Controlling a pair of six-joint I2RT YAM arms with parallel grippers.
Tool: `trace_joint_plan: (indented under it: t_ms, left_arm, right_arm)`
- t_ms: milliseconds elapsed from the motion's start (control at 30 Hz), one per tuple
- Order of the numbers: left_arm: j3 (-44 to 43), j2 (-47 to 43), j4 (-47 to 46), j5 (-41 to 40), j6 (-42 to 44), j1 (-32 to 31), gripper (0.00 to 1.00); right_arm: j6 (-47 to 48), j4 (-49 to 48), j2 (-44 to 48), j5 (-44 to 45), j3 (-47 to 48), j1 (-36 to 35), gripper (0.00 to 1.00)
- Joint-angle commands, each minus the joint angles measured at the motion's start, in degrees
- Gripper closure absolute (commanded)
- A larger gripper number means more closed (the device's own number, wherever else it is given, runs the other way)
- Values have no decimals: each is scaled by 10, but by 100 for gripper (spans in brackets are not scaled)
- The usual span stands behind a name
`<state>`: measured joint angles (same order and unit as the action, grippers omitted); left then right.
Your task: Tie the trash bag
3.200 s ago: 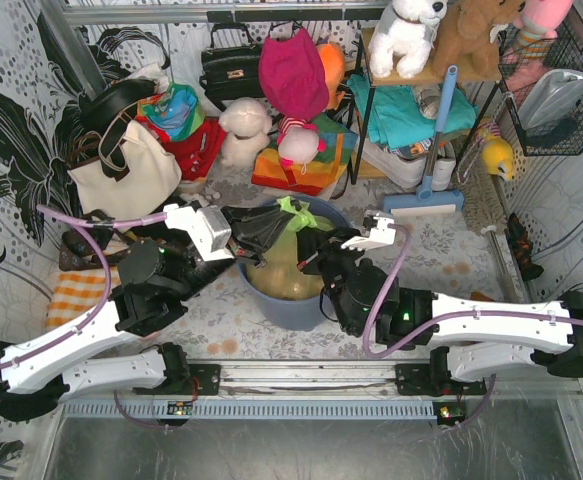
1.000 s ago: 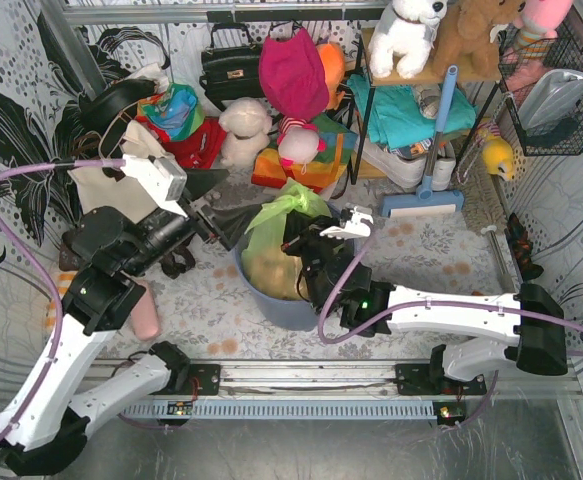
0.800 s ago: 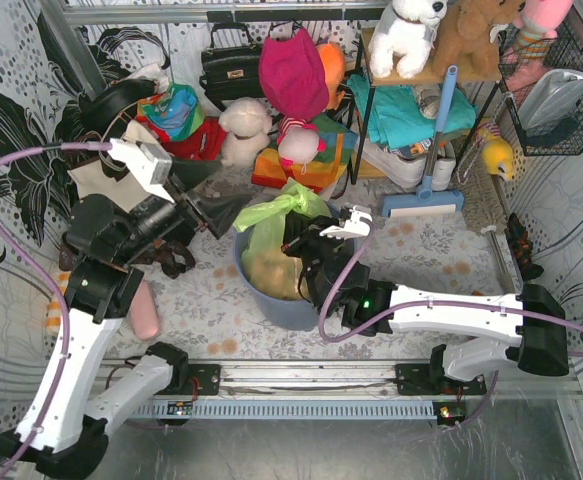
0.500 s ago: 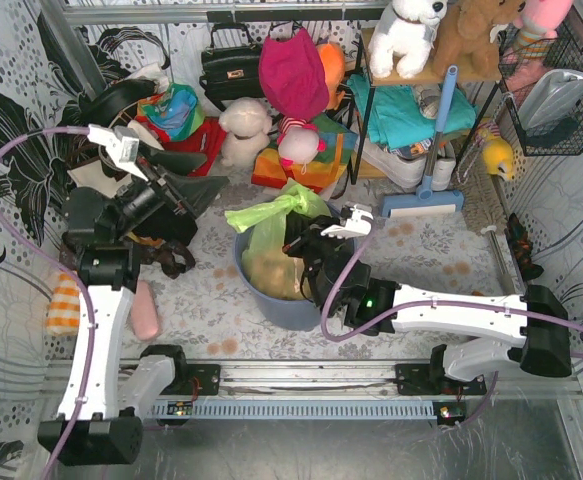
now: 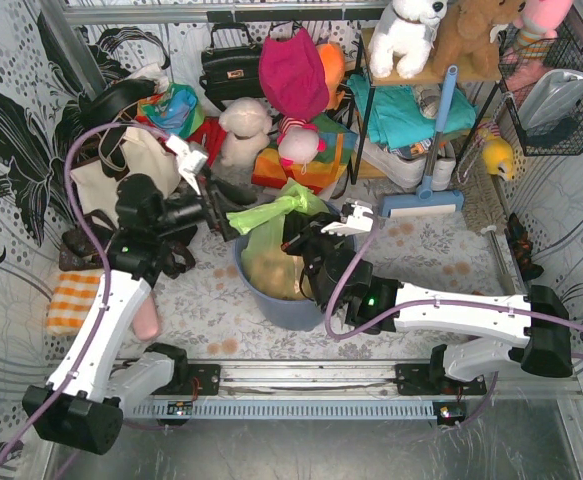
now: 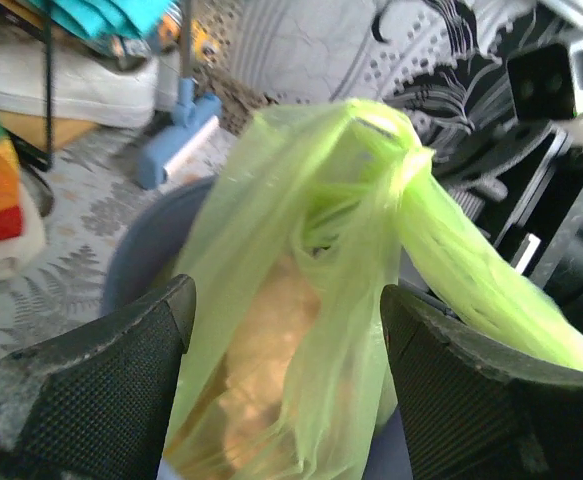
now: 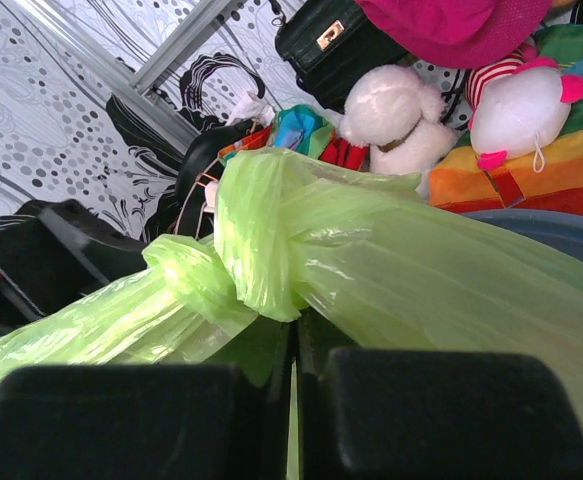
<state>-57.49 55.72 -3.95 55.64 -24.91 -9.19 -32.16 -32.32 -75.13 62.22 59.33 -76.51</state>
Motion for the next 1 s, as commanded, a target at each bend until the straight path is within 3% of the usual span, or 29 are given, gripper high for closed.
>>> trace_joint_plan:
  t_ms: [0,100,400,467,733,967]
  left_arm:
    - [-10,8,69,-46,81,-54,19]
    - [8,10,42,-46,71,-55,27]
    - [28,-6,5,-37,53,-95,81]
    - [35,-11,5,-31,50,-112,86]
    - [65,-41,33,-33,45,-162,93]
    - [50,-47,70,-10,54,-172,92]
  right_arm:
    - [-13,11,6,-6,25,2,100]
    - [-16,17,9,-6,25,2,100]
    - [-20,25,2,-9,24,2,100]
    - [-20,25,2,-8,23,3,100]
    - [5,-8,3,10,1,9,100]
    - [124,-143,5,60,-33,11,100]
